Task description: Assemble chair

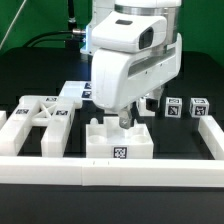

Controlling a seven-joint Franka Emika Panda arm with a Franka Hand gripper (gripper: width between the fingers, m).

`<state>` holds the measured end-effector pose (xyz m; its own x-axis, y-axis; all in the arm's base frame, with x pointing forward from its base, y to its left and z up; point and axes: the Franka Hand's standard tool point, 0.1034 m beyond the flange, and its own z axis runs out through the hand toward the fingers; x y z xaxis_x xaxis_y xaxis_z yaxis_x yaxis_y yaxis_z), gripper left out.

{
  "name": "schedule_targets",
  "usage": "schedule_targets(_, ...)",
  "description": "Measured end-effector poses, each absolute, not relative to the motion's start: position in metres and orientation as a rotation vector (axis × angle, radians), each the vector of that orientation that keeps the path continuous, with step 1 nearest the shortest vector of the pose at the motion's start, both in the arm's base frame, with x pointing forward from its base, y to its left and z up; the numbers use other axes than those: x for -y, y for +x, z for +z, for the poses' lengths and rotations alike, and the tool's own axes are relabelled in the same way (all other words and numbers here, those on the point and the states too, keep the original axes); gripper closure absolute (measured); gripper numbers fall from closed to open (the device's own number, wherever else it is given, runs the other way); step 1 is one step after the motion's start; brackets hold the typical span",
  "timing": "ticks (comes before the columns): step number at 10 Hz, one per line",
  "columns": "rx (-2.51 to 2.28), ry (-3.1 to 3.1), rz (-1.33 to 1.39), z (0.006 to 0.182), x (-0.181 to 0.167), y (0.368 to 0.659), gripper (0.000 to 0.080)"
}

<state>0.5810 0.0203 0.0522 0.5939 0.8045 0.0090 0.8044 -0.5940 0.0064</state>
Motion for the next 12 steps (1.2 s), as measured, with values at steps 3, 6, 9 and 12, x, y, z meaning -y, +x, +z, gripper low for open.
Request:
schedule_targets(3, -1.088, 2.949, 0.021, 0.051, -0.023, 0.580, 0.0150)
schedule_targets(6, -0.547, 3.108, 0.026, 0.033, -0.018, 0.579, 0.0150)
schedule_targets(9, -0.226, 3.172, 0.034, 0.032, -0.020, 0.583, 0.0150)
schedule_targets(12, -0.124, 3.189, 0.031, 0.023, -0.025, 0.580, 0.0150)
